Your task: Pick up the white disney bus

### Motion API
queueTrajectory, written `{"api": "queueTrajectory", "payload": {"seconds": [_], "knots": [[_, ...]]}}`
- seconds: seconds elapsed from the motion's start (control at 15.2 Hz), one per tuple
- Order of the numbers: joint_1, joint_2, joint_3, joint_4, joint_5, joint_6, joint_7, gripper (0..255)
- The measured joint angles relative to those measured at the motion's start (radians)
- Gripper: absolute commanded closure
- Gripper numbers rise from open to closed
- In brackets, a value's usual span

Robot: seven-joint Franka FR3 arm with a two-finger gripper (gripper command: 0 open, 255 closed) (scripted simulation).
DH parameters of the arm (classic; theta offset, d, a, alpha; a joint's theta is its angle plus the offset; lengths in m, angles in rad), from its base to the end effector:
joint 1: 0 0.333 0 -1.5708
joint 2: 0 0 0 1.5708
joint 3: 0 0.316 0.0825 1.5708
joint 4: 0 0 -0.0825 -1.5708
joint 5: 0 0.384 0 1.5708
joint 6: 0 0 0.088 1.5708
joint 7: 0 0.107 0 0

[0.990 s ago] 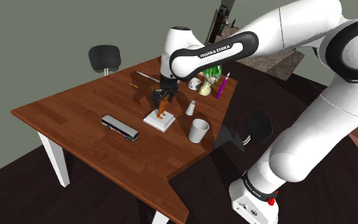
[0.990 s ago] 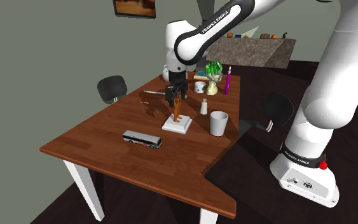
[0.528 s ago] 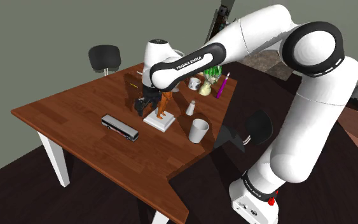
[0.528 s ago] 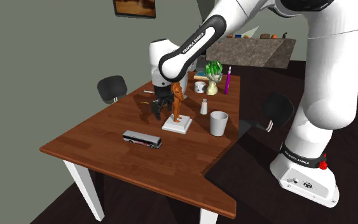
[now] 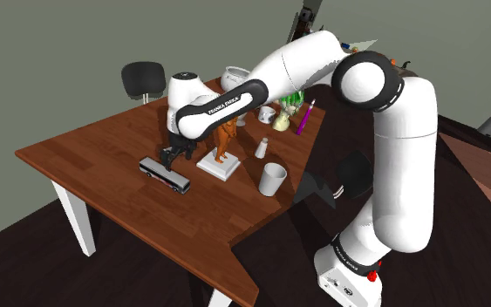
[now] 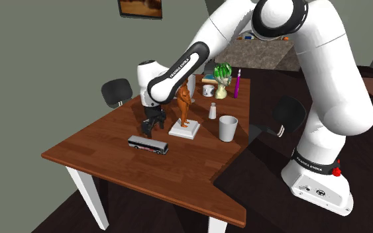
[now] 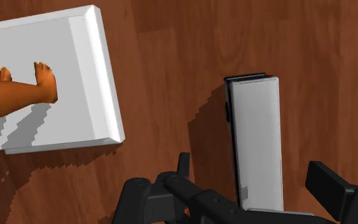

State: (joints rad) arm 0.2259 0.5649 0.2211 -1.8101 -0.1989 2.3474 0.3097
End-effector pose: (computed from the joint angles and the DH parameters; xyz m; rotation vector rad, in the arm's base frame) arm 0.5926 0.2696 0.2347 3.0936 0.3809 0.0009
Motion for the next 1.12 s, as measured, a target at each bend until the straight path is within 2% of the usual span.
{"api": "queueTrajectory", "payload": {"seconds": [0.26, 0.79, 0.86, 1.12], "knots": [[0.039, 0.146, -0.009, 0.152, -0.02, -0.014, 0.008, 0], [0.058, 0.242, -0.023, 0.197, -0.037, 0.037, 0.02, 0], [0.058, 0.247, -0.024, 0.2, -0.037, 0.038, 0.019, 255], [0.057, 0.252, -0.025, 0.203, -0.038, 0.04, 0.017, 255]]}}
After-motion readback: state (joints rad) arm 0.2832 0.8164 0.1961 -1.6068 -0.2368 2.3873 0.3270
